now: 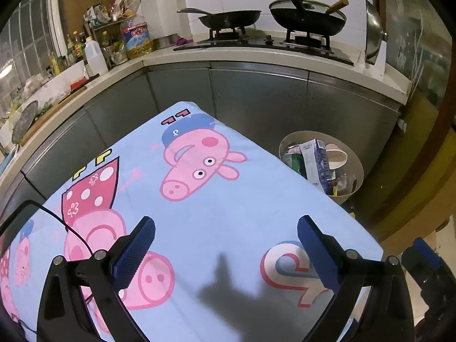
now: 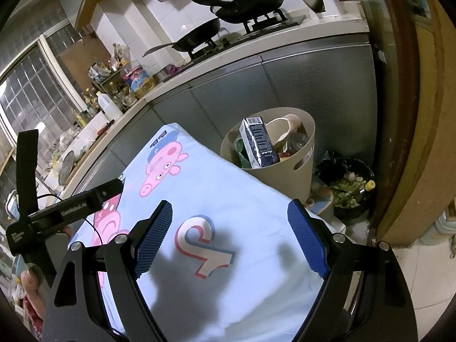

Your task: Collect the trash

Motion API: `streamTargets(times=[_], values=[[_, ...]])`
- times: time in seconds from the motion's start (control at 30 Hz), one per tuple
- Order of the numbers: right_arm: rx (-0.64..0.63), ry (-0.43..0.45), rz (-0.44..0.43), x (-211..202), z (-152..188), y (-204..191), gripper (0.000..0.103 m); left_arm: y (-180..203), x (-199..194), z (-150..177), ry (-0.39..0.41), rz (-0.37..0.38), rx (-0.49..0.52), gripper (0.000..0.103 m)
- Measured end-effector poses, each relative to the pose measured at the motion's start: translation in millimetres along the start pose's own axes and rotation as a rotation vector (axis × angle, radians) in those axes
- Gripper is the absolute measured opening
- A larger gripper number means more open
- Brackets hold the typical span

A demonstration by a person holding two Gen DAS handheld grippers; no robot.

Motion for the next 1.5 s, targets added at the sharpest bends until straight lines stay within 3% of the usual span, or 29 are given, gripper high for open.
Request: streamTargets(times=[0.2,0.57,1.03,1.5], values=[[0.0,-0.002,-0.002,0,0,0,0.082,-6,-4,-3,0.024,-0.054,0.001,0.099],[-0.001,-0.007,-0.003,1,3,-1,0.082,-2,0,1,0.012,-0.018,0.0,0.099],[-0.019,-0.021,-0.024,5,6,-7,0.082,2,11,10,-0.023,-0.04,0.036,0.099],[-0.06,0.05,-0.015,-11,-7,-15,0.082,2,-3,4,0.033,-0.025,0.023,0.099]])
Point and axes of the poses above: each gripper's, at about its wrist camera, not at the fingertips, and x roughly the way its jaws point, y to its right, z to its underside, the point moved 10 cm from there along x, roughly the way its jaws point, and after that the axes turned 7 degrees about x, right-handed, at the moved point
